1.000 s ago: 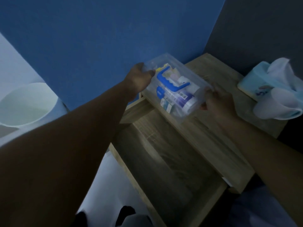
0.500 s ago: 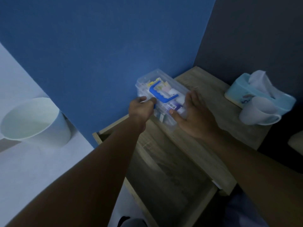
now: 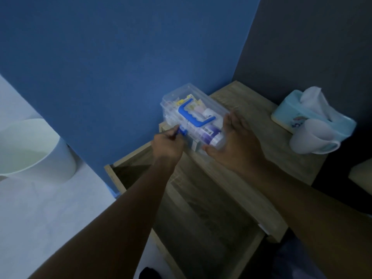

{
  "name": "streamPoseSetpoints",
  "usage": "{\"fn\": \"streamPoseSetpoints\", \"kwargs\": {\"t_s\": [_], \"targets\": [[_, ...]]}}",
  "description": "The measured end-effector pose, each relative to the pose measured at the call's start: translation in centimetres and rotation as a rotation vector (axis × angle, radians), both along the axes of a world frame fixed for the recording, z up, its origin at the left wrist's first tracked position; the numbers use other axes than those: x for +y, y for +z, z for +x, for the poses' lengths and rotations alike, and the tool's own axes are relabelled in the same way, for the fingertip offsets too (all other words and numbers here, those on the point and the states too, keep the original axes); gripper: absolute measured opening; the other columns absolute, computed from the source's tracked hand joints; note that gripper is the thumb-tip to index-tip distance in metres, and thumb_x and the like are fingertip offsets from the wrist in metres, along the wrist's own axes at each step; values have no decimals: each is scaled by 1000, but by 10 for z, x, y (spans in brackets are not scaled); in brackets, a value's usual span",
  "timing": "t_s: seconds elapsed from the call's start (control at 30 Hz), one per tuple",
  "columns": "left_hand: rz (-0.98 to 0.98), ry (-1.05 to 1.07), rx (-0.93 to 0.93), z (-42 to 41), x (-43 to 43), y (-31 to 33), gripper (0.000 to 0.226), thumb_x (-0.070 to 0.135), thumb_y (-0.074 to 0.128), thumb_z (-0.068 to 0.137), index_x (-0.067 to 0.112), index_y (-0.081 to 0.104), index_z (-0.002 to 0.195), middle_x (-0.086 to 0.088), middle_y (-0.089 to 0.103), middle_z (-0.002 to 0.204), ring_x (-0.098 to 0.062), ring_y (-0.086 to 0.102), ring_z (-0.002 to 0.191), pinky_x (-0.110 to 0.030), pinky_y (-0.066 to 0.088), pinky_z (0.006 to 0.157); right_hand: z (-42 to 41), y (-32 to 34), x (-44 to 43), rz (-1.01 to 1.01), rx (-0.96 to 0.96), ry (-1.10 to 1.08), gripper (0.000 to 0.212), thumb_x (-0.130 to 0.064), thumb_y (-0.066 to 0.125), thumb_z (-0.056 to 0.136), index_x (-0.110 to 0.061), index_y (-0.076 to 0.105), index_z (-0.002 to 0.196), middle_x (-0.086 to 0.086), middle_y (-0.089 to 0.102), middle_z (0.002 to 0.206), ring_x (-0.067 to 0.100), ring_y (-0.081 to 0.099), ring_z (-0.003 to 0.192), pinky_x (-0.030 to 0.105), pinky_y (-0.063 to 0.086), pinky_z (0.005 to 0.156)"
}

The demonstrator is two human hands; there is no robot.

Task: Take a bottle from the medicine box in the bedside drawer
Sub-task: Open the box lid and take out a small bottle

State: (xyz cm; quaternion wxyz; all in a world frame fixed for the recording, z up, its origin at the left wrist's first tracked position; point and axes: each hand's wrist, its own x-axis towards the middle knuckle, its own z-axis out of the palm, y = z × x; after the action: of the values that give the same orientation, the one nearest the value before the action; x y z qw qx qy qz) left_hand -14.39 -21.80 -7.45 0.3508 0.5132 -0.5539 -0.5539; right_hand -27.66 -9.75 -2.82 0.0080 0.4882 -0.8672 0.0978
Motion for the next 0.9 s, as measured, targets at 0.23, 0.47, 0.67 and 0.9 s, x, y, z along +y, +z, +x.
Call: {"fn": "streamPoseSetpoints", "kwargs": {"t_s": [0.23, 0.47, 0.67, 0.9], "targets": [[-191, -207, -146, 9, 0, -5, 41, 30, 52, 98, 19, 55, 138, 3, 70, 102, -1, 57, 67, -2, 43, 47, -1, 7, -3, 88, 20, -2, 120, -82, 53, 75, -9, 8, 158, 14, 11, 167, 29, 13, 153, 45, 25, 119], [-283, -409, -275, 21, 3, 21, 51, 19, 48, 95, 21, 36, 145, -6, 54, 133, -26, 56, 120, -25, 51, 87, -3, 62, -14, 156, -113, -69, 103, -83, 70, 50, -23, 52, 133, 2, 62, 129, 24, 62, 112, 37, 53, 87], [-450, -596, -556, 10, -1, 40, 84, 18, 55, 93, 10, 2, 157, -6, -9, 165, -24, -4, 152, -37, 10, 123, -30, 122, -19, -150, -262, 23, 75, -28, 80, 71, -20, 52, 140, 3, 62, 136, 19, 59, 123, 30, 47, 100], [-762, -657, -983, 6, 0, 27, 91, 31, 50, 92, 6, -11, 155, -14, -16, 163, -32, -14, 150, -49, -4, 121, -76, 101, -12, -303, 92, -6, 31, -11, 53, 97, -7, 64, 126, 19, 60, 124, 35, 58, 114, 33, 44, 93]]}}
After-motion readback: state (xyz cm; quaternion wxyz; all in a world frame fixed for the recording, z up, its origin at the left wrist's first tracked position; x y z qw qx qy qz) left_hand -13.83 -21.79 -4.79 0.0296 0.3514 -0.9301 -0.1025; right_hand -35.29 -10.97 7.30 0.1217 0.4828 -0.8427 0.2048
